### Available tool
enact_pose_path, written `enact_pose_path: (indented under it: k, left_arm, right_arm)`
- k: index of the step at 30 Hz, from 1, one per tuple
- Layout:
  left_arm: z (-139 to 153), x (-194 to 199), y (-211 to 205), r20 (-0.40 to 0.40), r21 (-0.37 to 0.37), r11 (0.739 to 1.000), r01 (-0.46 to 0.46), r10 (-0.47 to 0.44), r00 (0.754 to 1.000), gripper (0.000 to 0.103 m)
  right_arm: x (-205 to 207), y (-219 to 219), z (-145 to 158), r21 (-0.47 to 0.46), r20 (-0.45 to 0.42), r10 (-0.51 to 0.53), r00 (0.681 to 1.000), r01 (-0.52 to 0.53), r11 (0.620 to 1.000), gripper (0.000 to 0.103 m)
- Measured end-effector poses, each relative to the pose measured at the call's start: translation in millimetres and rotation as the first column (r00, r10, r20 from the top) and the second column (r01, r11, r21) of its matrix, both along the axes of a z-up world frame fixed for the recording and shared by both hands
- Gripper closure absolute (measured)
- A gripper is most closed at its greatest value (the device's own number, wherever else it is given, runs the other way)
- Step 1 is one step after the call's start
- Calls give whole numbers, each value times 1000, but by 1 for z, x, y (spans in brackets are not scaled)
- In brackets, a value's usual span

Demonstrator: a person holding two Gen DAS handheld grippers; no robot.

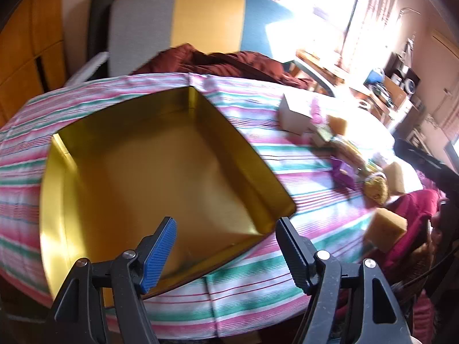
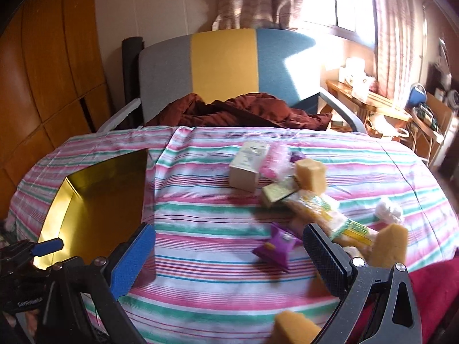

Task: Organize objects
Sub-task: 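Grasp the yellow sponge with the left tool while the right tool grasps the yellow knitted pouch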

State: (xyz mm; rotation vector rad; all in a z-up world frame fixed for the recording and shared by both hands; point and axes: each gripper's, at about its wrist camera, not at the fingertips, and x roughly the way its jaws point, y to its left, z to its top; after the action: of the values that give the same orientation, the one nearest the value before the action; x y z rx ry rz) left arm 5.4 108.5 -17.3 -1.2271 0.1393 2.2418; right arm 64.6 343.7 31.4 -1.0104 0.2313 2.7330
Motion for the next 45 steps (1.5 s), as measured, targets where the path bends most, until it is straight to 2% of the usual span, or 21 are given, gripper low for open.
enact_pose_path:
  k: [4, 7, 9, 10, 13, 15, 18, 20, 22, 24, 26, 27, 28, 31, 33, 36, 38, 42, 44, 45]
  left_arm:
    - [1, 4, 33, 25, 26, 992, 121, -121, 992, 30]
    - [3, 16, 69, 41, 56, 957, 284, -286, 957, 30]
    - [5, 31, 97, 42, 91, 904, 417, -422, 906, 27]
    - [5, 39, 109, 37, 95, 880, 466, -471, 881, 21]
    - [3, 66, 144, 13, 75, 801, 594, -597, 802, 18]
    - [-3, 79, 164, 37, 82, 755, 650, -654, 755, 16]
    - [-14, 91, 184, 76, 88, 719, 689, -695, 715, 11]
    - [-21, 98, 196, 87, 90, 702, 707, -712, 696, 10]
    - [-26, 101, 207, 83, 68, 705, 706, -709, 700, 10]
    - [-30, 99, 211, 98, 82, 709, 700, -705, 703, 13]
    - [-32, 92, 209, 115, 125, 719, 684, -695, 710, 30]
    - [-33, 89, 207, 119, 139, 721, 679, -693, 711, 44]
    - [-33, 85, 205, 124, 150, 721, 676, -693, 711, 49]
    - [-31, 79, 193, 133, 197, 716, 669, -696, 706, 54]
    - [-30, 78, 191, 115, 200, 713, 672, -698, 707, 55]
    - [-27, 79, 187, 109, 209, 708, 675, -703, 703, 58]
    - [-24, 81, 185, 95, 206, 696, 688, -714, 694, 64]
    - [-23, 80, 179, 95, 214, 688, 693, -721, 686, 64]
    - [-27, 78, 177, 124, 217, 699, 682, -712, 691, 50]
    - [-31, 79, 183, 136, 207, 702, 681, -710, 691, 35]
  right_arm:
    - [32, 30, 18, 13, -15, -23, 1000, 23, 1000, 0]
    - [62, 58, 29, 58, -8, -71, 997, 71, 996, 0]
    - [82, 80, 34, 71, 7, -130, 992, 129, 989, 0]
    - [92, 92, 35, 72, 15, -173, 985, 172, 982, 0]
    - [119, 126, 31, 50, 37, -304, 952, 302, 952, 0]
    - [132, 144, 26, 17, 53, -373, 926, 373, 928, 0]
    - [145, 158, 22, -22, 77, -433, 898, 436, 900, 0]
    - [146, 159, 19, -16, 93, -440, 893, 443, 896, 0]
    - [145, 158, 16, -8, 106, -433, 895, 436, 900, 0]
    - [141, 158, 14, -15, 112, -415, 903, 419, 908, 0]
    - [134, 155, 12, -15, 121, -384, 915, 389, 921, 0]
    - [129, 153, 10, -14, 125, -367, 922, 371, 929, 0]
    - [125, 151, 9, -16, 132, -347, 929, 352, 936, 0]
    - [106, 144, 2, -22, 160, -270, 950, 277, 961, 0]
    - [89, 139, -4, -21, 187, -216, 958, 224, 974, 0]
    - [67, 137, -16, -18, 244, -164, 956, 173, 985, 2]
    - [55, 139, -23, -31, 278, -142, 950, 157, 987, 8]
    - [34, 143, -35, -61, 344, -79, 936, 106, 992, 23]
    - [21, 141, -43, -78, 381, -34, 924, 69, 995, 24]
    - [15, 140, -49, -82, 401, -17, 916, 55, 995, 24]
